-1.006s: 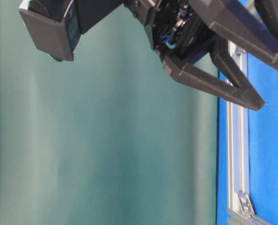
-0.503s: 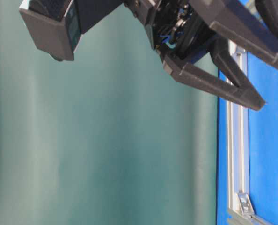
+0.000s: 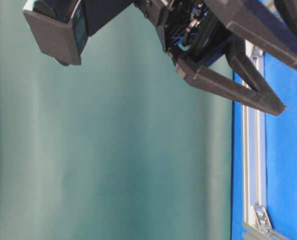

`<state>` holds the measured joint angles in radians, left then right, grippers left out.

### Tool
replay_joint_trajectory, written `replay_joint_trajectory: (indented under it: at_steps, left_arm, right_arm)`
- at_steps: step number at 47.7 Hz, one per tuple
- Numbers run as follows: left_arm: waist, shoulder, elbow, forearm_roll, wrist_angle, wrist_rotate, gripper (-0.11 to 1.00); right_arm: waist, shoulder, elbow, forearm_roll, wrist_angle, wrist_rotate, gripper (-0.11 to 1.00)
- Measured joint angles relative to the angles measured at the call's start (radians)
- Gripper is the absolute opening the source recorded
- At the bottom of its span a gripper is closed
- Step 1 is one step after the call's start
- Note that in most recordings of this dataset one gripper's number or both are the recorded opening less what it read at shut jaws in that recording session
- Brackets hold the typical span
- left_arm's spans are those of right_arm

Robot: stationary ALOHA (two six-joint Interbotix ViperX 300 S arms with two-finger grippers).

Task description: Insert the wire through the string loop located in the center.

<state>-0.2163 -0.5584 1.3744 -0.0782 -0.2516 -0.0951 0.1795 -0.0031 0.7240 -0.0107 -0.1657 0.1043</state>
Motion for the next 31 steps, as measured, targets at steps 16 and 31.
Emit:
replay_joint_trajectory:
  at_steps: [16, 31]
  left_arm:
    - [0.002, -0.054, -0.057, -0.002, 0.015, 0.002, 0.83]
    - [0.0, -0.078, -0.112, 0.0, 0.058, 0.014, 0.83]
  right_arm:
    - [-0.002, -0.103, 0.003, -0.002, 0.051, 0.0, 0.91]
    - [-0.017, -0.158, 0.006, 0.0, 0.097, 0.0, 0.91]
